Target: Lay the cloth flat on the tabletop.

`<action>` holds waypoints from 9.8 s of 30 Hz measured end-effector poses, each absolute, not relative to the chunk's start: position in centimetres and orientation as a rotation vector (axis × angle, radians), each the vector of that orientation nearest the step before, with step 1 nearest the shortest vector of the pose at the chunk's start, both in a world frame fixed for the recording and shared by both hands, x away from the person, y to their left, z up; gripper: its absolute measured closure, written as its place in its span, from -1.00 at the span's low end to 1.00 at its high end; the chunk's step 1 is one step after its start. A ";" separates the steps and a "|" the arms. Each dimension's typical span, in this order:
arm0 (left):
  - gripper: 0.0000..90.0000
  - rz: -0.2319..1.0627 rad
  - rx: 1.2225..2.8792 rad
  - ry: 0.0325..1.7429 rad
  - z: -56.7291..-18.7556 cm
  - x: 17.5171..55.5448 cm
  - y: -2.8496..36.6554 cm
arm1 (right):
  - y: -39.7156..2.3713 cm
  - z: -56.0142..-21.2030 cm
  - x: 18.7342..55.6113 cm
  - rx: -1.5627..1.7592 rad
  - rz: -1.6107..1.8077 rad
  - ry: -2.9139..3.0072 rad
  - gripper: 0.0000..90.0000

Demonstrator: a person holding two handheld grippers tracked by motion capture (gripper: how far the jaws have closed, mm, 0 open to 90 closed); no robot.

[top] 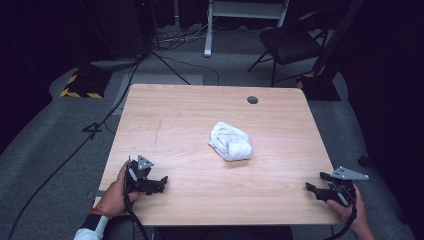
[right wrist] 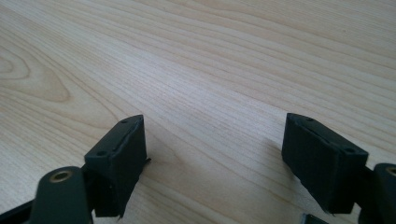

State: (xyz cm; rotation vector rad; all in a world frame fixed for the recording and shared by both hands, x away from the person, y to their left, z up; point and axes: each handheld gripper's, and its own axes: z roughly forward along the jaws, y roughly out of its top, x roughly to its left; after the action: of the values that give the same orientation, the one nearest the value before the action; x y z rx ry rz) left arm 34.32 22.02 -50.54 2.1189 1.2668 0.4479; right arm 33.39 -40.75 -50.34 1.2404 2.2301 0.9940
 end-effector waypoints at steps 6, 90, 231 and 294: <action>-1.00 0.417 2.160 1.173 -50.6 35.0 21.6 | -40.7 -50.3 33.4 1.250 0.985 2.214 -0.46; 0.77 0.171 2.314 0.526 -49.0 44.8 6.0 | -22.9 -46.9 43.0 0.806 0.909 2.531 0.31; 0.72 0.189 2.426 0.369 -46.5 43.1 1.5 | -28.4 -46.9 47.0 1.092 0.966 2.566 0.19; 0.90 0.539 2.094 0.521 -37.0 42.4 9.6 | -27.7 -35.8 43.5 0.845 1.241 2.007 1.00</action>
State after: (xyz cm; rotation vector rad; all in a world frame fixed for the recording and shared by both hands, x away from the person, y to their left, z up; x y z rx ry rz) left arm 42.38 9.61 -36.98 2.0939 0.5213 0.5388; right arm 43.47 -27.71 -35.81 0.8447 2.0073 1.2410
